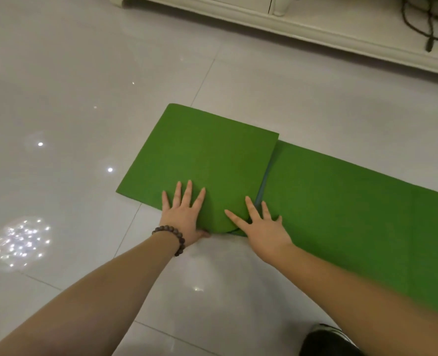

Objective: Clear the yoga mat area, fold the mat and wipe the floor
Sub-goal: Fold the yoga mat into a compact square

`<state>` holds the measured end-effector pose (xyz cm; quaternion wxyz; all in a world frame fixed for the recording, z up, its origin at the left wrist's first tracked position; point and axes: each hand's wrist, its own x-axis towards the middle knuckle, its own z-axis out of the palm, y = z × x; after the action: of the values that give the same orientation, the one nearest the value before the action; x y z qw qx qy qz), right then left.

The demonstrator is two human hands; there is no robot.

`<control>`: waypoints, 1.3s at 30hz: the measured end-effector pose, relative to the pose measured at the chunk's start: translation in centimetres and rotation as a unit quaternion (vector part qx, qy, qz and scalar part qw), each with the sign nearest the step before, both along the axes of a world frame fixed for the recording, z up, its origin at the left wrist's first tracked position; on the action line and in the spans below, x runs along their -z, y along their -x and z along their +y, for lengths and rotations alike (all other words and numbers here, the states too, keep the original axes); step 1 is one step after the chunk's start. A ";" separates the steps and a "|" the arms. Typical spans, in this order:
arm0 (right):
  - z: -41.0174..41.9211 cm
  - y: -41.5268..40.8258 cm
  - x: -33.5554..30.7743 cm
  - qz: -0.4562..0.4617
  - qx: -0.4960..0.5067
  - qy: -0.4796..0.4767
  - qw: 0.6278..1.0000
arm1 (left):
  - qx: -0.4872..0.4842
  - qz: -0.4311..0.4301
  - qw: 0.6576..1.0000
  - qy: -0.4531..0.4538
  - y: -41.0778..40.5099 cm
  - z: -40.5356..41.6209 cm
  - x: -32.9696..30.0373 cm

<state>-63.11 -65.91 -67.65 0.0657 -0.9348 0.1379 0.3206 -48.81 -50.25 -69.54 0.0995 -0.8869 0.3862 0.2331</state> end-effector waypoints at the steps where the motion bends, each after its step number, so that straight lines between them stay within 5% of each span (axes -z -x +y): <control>1: 0.4 0.0 -0.3 -0.010 0.011 0.000 1.000 | -0.002 -0.013 1.000 0.005 0.1 -0.1 0.0; 10: -1.4 2.7 -3.8 -0.042 0.151 0.078 0.985 | -0.030 -0.046 0.997 0.045 0.2 -1.9 -3.2; 18: -5.8 5.5 -9.7 -0.195 0.303 0.064 0.931 | -0.111 0.023 0.959 0.259 3.6 -6.4 -9.6; 22: -8.7 7.4 -14.7 -0.359 0.347 0.019 0.866 | -0.089 0.098 0.907 0.400 7.1 -10.4 -12.7; 28: -13.9 12.7 -20.3 -0.580 0.418 -0.068 0.695 | -0.034 0.240 0.820 0.518 15.7 -19.3 -16.2; 32: -17.6 18.4 -21.3 -0.623 0.458 -0.138 0.619 | 0.024 0.328 0.811 0.484 22.9 -25.2 -16.3; 36: -20.2 24.4 -21.1 -0.620 0.475 -0.172 0.600 | 0.042 0.443 0.771 0.456 29.1 -29.5 -15.4; 39: -20.8 28.2 -21.2 -0.628 0.483 -0.265 0.549 | 0.043 0.399 0.773 0.492 32.6 -32.0 -15.1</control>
<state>-91.28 -86.76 -46.42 0.5251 -0.6311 0.4009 -0.4065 -81.36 -82.22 -54.48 -0.5034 -0.6247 0.4908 0.3398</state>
